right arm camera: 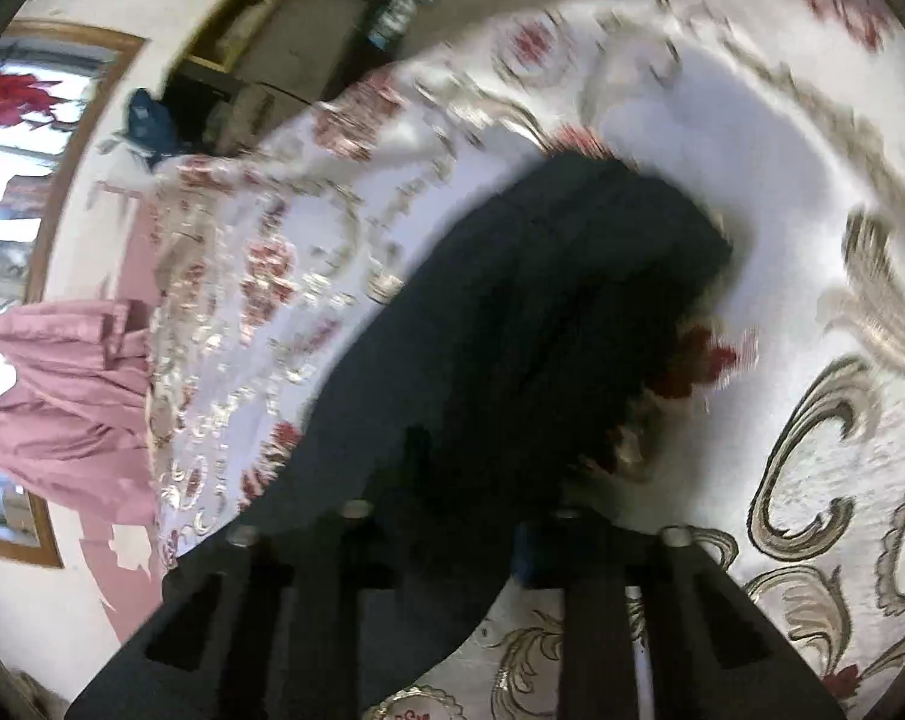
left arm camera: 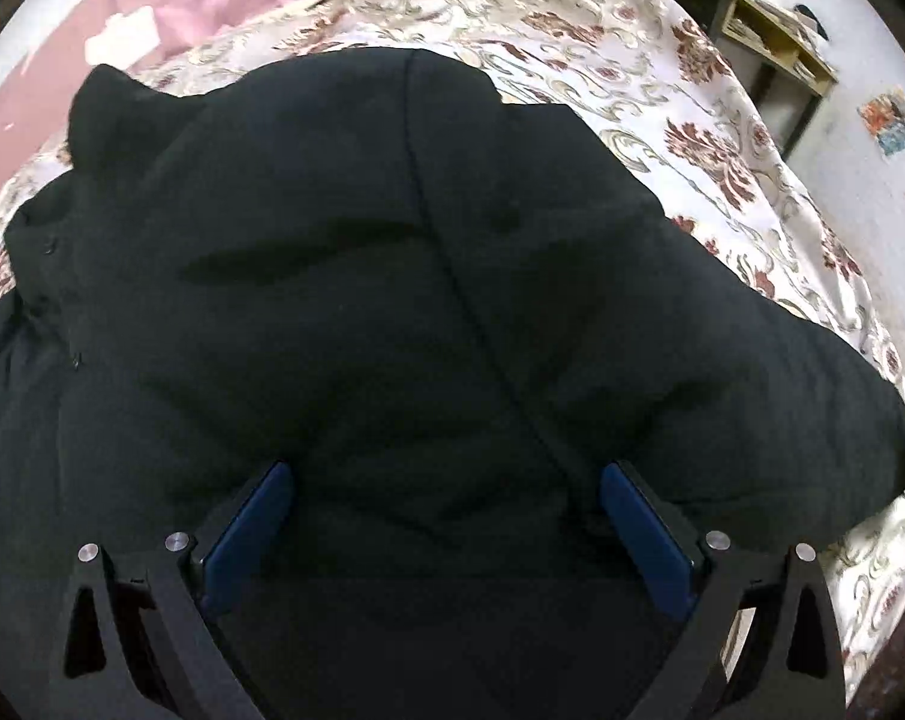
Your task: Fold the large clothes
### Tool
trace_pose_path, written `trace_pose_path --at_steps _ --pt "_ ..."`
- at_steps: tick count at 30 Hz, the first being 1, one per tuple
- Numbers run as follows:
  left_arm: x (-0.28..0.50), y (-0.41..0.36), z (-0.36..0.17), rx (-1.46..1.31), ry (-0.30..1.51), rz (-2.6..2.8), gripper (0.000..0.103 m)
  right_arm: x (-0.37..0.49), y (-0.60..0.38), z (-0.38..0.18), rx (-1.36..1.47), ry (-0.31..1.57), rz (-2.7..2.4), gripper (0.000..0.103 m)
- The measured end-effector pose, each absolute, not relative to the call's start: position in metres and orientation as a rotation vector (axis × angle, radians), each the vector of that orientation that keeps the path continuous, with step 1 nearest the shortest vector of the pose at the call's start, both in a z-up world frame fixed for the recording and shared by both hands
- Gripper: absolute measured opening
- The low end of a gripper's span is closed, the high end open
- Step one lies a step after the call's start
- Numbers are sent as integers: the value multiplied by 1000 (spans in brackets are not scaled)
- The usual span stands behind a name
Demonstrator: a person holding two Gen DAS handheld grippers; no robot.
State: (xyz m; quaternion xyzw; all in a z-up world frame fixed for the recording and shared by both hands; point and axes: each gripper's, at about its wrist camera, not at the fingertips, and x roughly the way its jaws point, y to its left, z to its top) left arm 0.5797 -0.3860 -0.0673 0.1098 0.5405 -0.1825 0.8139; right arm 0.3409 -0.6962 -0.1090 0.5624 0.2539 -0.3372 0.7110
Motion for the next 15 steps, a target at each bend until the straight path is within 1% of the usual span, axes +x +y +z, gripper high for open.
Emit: trace_pose_path --at_steps 2,5,7,12,15 --pt "582 -380 -60 220 1153 -410 103 345 -690 -77 1130 539 -722 12" --pt "575 -350 -29 189 1023 -384 102 362 -677 -31 975 513 -663 10" --pt "571 -331 -14 161 983 -396 102 376 -661 2 873 497 -600 10" --pt "571 -252 22 46 991 -413 103 418 -587 82 641 462 -401 10" --pt "571 -204 41 -5 991 -399 103 439 -534 116 518 454 -297 10"
